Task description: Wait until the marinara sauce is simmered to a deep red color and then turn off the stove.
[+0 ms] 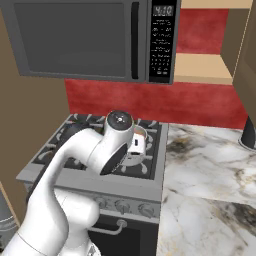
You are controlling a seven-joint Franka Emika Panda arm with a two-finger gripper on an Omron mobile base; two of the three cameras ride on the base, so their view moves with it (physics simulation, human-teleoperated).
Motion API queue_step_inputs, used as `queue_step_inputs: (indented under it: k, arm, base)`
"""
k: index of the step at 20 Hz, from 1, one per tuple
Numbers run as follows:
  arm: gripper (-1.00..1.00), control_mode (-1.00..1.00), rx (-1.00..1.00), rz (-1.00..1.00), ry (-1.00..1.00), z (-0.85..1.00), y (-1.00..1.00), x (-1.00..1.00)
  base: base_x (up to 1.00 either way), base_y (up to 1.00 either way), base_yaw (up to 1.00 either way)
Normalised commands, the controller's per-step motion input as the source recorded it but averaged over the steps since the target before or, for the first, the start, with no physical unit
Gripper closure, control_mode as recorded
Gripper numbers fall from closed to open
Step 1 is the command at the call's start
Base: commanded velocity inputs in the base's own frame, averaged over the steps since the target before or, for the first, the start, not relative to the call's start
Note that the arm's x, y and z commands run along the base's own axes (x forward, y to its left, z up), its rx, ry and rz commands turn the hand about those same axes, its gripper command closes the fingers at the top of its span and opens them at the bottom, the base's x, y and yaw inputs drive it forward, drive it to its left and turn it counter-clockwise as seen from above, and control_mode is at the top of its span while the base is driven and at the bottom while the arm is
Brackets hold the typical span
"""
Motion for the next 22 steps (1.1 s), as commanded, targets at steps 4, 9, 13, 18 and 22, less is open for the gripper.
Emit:
queue_step_inputs:
  k: [4,9,13,18,22]
  arm:
    - [-1.00,-1.00,0.00,0.08,-0.27,-0.56,-0.06,-0.22]
    - [-1.00,-1.00,0.00,0.10,-0.27,-0.68,-0.08,-0.10]
    - [-1.00,-1.00,0.00,0.10,-0.28,-0.66,-0.21,-0.12]
    - [-1.00,-1.00,0.00,0.03,-0.21,-0.58,-0.19,-0.01]
    - [-1.00,-1.00,0.00,0.00,-0.22,-0.66,-0.04,0.00]
  base:
    - [0.00,0.00,0.00]
    - [0.00,0.00,0.00]
    - [0.00,0.00,0.00]
    - [0.00,0.00,0.00]
    - [0.00,0.00,0.00]
